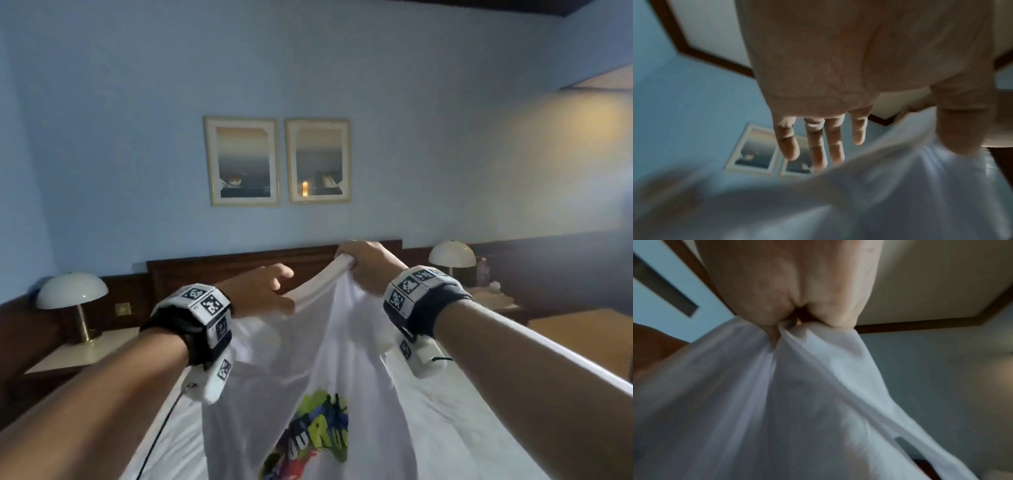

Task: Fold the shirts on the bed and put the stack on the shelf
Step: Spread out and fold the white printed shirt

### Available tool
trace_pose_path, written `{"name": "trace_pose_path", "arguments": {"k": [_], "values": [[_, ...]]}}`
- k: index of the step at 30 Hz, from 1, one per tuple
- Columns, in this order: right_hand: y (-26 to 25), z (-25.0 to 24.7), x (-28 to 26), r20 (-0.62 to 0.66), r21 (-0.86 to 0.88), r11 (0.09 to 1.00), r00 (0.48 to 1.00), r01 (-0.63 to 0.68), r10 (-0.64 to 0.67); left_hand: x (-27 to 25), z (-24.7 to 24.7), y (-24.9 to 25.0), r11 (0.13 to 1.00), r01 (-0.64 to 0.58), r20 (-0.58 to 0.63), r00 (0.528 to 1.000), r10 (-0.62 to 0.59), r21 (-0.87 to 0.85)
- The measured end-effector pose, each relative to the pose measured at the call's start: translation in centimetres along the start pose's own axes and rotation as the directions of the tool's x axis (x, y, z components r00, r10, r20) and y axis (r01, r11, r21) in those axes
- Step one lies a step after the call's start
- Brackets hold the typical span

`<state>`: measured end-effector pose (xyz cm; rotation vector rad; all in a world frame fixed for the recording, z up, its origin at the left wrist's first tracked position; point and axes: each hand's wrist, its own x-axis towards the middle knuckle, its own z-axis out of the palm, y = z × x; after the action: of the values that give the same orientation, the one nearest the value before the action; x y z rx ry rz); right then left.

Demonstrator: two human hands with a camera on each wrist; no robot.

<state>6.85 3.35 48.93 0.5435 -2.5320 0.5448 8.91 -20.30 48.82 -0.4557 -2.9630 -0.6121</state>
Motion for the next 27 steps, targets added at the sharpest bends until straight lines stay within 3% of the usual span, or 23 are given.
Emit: {"name": "trace_pose_path", "arguments": {"k": [1,3,6,8,13,15,17,18,20,21,23,25,27], "values": [[-0.8,0.0,0.6,0.015,-0.007,0.999,0.999,0.046,-0.046,0.3,1.7,0.6,0.995,-0.046,-0.003,0.999,0.046,-0.089],[-1.5,-0.1,1.5,0.063,-0.047,0.992,0.991,0.121,-0.118,1.7,4.5,1.4,0.987,-0.103,-0.145,0.986,0.085,-0.126],[-0.1,-0.7,2.1,0.135,-0.136,0.975,0.978,0.178,-0.160,3.4,5.1,1.4,0.995,-0.050,-0.300,0.954,0.024,-0.081],[2.3,-1.0,2.1,0.201,-0.176,0.967,0.968,0.185,-0.149,4.2,4.1,1.0,0.992,-0.056,-0.336,0.942,0.014,-0.115],[9.8,-1.0,1.2,0.308,-0.247,0.968,0.951,0.052,0.027,5.7,2.1,1.0,0.996,0.071,-0.409,0.908,-0.086,-0.052],[11.1,-1.2,1.4,0.267,-0.147,0.989,0.961,-0.036,0.075,5.9,2.2,1.3,0.982,0.183,-0.402,0.903,-0.151,0.040],[10.2,-2.1,1.8,0.177,0.003,0.998,0.982,-0.068,0.066,6.2,2.6,1.9,0.965,0.242,-0.311,0.929,-0.199,0.106],[9.3,-2.6,2.1,0.138,0.055,0.998,0.990,-0.042,0.034,6.4,3.3,2.2,0.972,0.223,-0.230,0.952,-0.201,0.072],[6.8,-3.2,2.8,0.098,0.062,0.997,0.994,0.050,-0.056,6.8,5.3,3.4,0.990,0.083,-0.040,0.995,-0.088,-0.118],[5.4,-3.2,2.9,0.085,0.042,0.996,0.993,0.084,-0.087,7.2,6.6,4.0,0.975,0.023,-0.009,1.000,-0.025,-0.222],[3.3,-2.7,3.2,0.067,0.036,0.994,0.992,0.102,-0.104,8.0,8.5,5.1,0.961,-0.061,-0.084,0.996,0.040,-0.269],[2.1,-2.3,3.3,0.063,0.084,0.991,0.992,0.100,-0.105,8.6,8.2,5.8,0.963,-0.044,-0.160,0.987,0.001,-0.264],[1.9,-2.4,3.1,0.052,0.160,0.979,0.990,0.124,-0.134,8.8,6.8,5.3,0.986,-0.115,-0.260,0.962,0.079,-0.124]]}}
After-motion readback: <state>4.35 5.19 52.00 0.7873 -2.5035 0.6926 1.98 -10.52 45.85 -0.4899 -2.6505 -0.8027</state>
